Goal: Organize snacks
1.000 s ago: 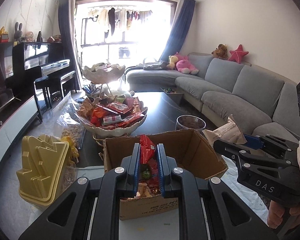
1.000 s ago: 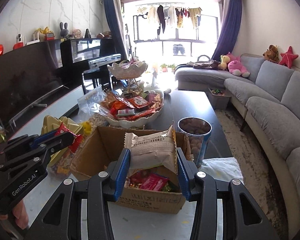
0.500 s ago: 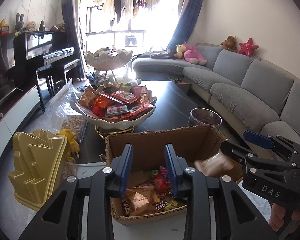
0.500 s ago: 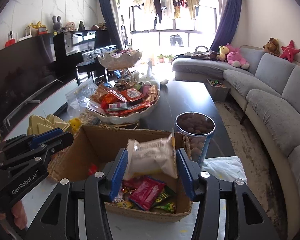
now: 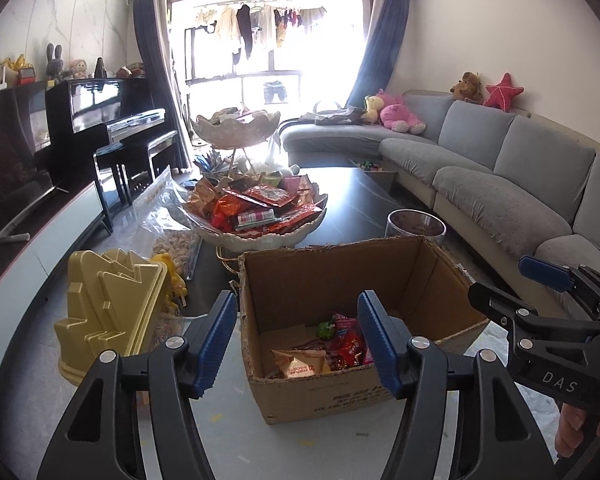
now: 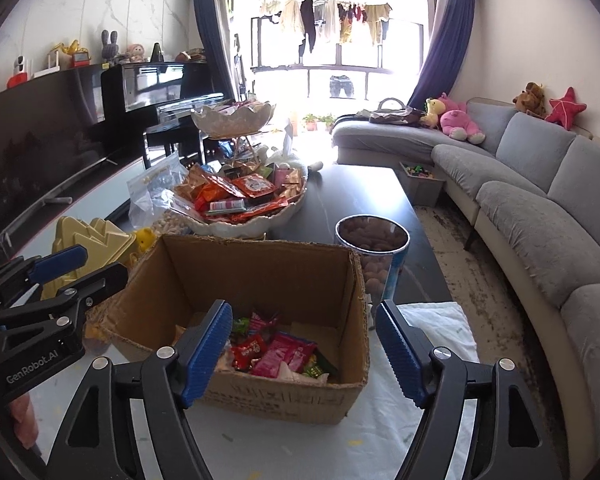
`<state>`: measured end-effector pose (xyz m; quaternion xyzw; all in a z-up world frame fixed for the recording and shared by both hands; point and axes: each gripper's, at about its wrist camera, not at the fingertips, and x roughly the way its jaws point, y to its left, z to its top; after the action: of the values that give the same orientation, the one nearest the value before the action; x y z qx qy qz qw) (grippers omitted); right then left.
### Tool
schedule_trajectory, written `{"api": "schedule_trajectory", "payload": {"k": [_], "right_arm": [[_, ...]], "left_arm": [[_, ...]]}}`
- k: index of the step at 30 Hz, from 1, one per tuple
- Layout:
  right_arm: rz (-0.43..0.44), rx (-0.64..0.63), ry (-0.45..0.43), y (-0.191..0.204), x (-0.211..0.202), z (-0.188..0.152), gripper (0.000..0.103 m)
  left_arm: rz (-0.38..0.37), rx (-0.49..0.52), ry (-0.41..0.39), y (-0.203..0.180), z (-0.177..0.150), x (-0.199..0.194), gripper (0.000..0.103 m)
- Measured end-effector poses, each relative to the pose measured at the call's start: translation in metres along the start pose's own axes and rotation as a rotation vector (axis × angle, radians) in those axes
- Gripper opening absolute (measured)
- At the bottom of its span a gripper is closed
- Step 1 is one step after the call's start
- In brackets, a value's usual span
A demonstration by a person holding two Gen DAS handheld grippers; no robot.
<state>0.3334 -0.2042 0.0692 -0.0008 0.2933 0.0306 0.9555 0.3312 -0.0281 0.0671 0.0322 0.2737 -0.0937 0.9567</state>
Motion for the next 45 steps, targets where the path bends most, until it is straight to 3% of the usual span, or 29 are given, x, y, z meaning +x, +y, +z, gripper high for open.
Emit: {"api": "schedule_trajectory", "payload": {"k": [5,19,31,45], "right_arm": [[-0.008,0.015,-0.031,-0.001,-0.03,-0.011,0.083],[-0.029,0.025,-0.094,0.003,-0.121,-0.066,0.092],[-0.069,0.028,-0.127,0.008,-0.185,-0.122,0.094],[-0.059,0.03,-0.157,0.016,-0.225,-0.149,0.094]], "left_arm": [[0.002,0.007,-0.019,-0.005,-0.016,-0.032,0.081],[0.021,0.015,-0.084,-0.024,-0.066,-0.127,0.103],[0.03,-0.015,-0.108,-0.032,-0.115,-0.185,0.103],[0.047,-0.021,-0.143,-0.036,-0.142,-0.226,0.103]]}}
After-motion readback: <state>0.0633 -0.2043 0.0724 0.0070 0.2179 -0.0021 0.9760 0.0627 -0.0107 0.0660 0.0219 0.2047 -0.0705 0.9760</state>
